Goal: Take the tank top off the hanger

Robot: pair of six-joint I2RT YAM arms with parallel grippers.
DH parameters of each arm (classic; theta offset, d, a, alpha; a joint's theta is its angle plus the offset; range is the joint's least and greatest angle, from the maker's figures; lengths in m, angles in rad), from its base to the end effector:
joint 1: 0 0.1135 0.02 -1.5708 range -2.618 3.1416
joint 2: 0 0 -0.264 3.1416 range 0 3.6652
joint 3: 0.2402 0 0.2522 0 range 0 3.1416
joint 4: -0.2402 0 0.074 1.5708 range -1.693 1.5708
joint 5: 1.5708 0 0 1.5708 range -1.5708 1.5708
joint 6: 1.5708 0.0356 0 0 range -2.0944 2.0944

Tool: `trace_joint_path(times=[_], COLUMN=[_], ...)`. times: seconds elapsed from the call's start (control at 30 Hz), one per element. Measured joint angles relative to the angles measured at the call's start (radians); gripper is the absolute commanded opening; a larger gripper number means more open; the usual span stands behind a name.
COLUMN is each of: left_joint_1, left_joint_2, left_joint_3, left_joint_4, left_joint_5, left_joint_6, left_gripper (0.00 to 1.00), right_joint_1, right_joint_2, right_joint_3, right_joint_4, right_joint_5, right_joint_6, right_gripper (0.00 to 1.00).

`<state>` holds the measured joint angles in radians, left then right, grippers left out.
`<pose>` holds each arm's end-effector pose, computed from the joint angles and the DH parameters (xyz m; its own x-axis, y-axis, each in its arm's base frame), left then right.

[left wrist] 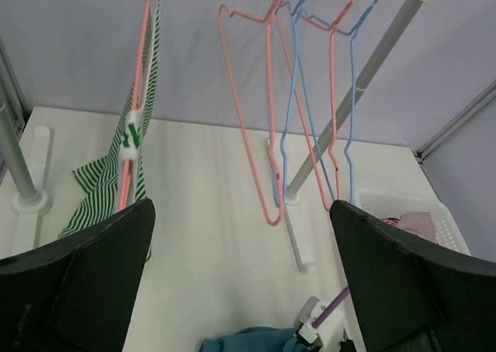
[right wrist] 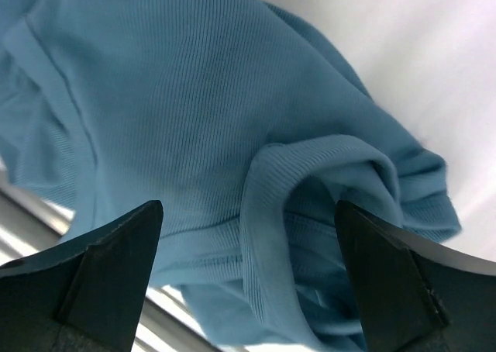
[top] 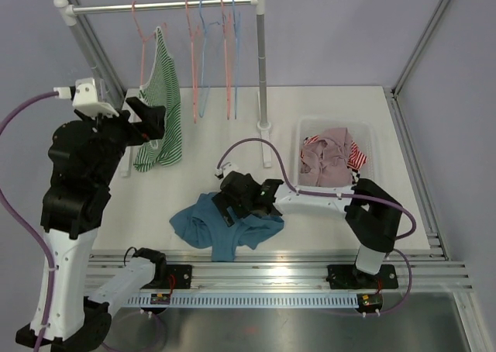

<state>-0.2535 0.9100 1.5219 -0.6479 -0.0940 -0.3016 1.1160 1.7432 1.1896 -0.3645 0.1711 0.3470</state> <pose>0.1300 -0.0302 0.5078 -0.0805 -0.2846 -0.9552 0.1414 0.9454 -0.2936 0.1686 0.3310 0.2092 -0.6138 -0.4923 -0.6171 -0.6711 0.7371 0.0793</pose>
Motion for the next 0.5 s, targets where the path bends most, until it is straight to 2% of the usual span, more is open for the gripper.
trace_joint_path(times=[0.2, 0.27, 0.3, 0.33, 0.37, 0.43, 0.47, 0.5], left_joint_1=[0.000, 0.000, 0.000, 0.000, 0.000, 0.000, 0.000, 0.000], left_joint_2=[-0.136, -0.149, -0.156, -0.165, -0.175, -0.212, -0.231, -0.245], left_joint_3=[-0.213, -0.257, -0.277, -0.298, -0.322, -0.385, -0.416, -0.442], left_joint_4=[-0.016, -0.035, -0.043, -0.047, -0.046, -0.042, -0.037, -0.036], left_joint_5=[-0.031, -0.044, -0.050, -0.055, -0.063, -0.085, -0.103, -0.114], left_joint_6=[0.004, 0.014, 0.019, 0.026, 0.035, 0.051, 0.057, 0.060], left_gripper=[0.99, 0.99, 0.99, 0.99, 0.99, 0.99, 0.99, 0.99], right_joint_1=[0.051, 0.056, 0.060, 0.061, 0.063, 0.066, 0.066, 0.066], right_joint_2=[0.145, 0.180, 0.184, 0.190, 0.196, 0.202, 0.202, 0.201], right_joint_3=[0.040, 0.046, 0.055, 0.062, 0.064, 0.066, 0.065, 0.064], right_joint_4=[-0.008, -0.005, -0.005, -0.004, 0.003, 0.015, 0.017, 0.019], right_joint_5=[0.090, 0.110, 0.122, 0.134, 0.136, 0.153, 0.161, 0.164], right_joint_6=[-0.014, -0.006, -0.005, -0.005, -0.003, 0.002, 0.000, -0.005], right_gripper=[0.99, 0.87, 0.77, 0.61, 0.36, 0.19, 0.00, 0.00])
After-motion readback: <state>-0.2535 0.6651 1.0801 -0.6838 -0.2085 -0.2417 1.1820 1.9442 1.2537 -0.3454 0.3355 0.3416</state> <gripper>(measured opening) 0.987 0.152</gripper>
